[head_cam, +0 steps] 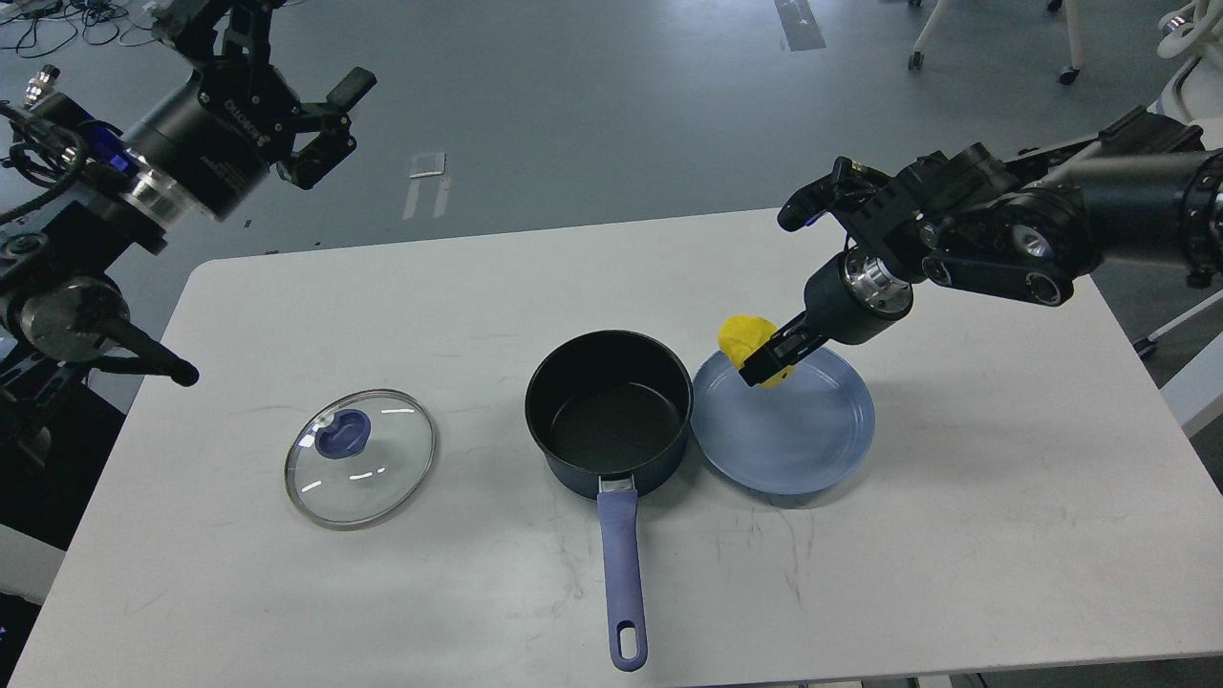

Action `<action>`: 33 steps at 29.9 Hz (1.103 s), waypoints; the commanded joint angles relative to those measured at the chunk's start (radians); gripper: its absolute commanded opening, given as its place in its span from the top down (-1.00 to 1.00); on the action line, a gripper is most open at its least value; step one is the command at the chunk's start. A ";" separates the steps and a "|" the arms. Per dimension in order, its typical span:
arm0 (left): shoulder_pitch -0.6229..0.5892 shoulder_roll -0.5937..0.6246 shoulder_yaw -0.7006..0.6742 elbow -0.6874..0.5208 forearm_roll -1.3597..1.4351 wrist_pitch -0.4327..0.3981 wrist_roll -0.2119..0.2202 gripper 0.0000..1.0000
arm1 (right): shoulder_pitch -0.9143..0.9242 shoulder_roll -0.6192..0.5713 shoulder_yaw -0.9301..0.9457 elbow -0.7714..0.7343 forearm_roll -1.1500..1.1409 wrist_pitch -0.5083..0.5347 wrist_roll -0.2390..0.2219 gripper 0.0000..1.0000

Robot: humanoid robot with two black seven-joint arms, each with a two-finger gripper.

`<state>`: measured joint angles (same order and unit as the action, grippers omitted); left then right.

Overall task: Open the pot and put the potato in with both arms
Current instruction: 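Carry the potato over the pot and release it inside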

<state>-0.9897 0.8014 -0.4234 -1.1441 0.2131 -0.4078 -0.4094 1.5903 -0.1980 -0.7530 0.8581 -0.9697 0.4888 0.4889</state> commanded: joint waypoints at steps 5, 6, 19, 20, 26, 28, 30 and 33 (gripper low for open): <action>0.000 0.001 -0.001 0.000 -0.001 0.000 0.000 -0.95 | 0.076 0.141 0.043 -0.002 0.003 0.000 0.000 0.62; 0.000 -0.001 -0.001 -0.002 -0.001 0.000 0.000 -0.96 | 0.074 0.179 0.043 -0.004 0.014 0.000 0.000 0.62; 0.000 -0.002 -0.001 0.000 -0.004 0.001 0.000 -0.96 | 0.036 0.198 0.029 -0.030 0.098 -0.001 0.000 0.47; 0.000 -0.002 -0.001 0.000 -0.004 0.001 0.000 -0.96 | 0.033 0.198 0.029 -0.027 0.120 -0.001 0.000 0.41; 0.000 -0.004 -0.001 0.000 -0.004 0.001 0.000 -0.96 | 0.030 0.198 0.029 -0.019 0.177 0.000 0.000 0.34; 0.000 -0.004 -0.001 0.000 -0.004 0.001 0.000 -0.96 | 0.030 0.198 0.027 -0.019 0.177 0.000 0.000 0.32; 0.002 -0.004 -0.001 0.000 -0.004 0.001 0.000 -0.96 | 0.027 0.198 0.024 -0.020 0.175 0.000 0.000 0.14; 0.002 -0.004 -0.001 0.000 -0.004 0.001 0.000 -0.96 | 0.025 0.198 0.023 -0.021 0.175 0.000 0.000 -0.21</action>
<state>-0.9879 0.7977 -0.4251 -1.1443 0.2086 -0.4064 -0.4096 1.6169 0.0000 -0.7279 0.8388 -0.7941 0.4887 0.4887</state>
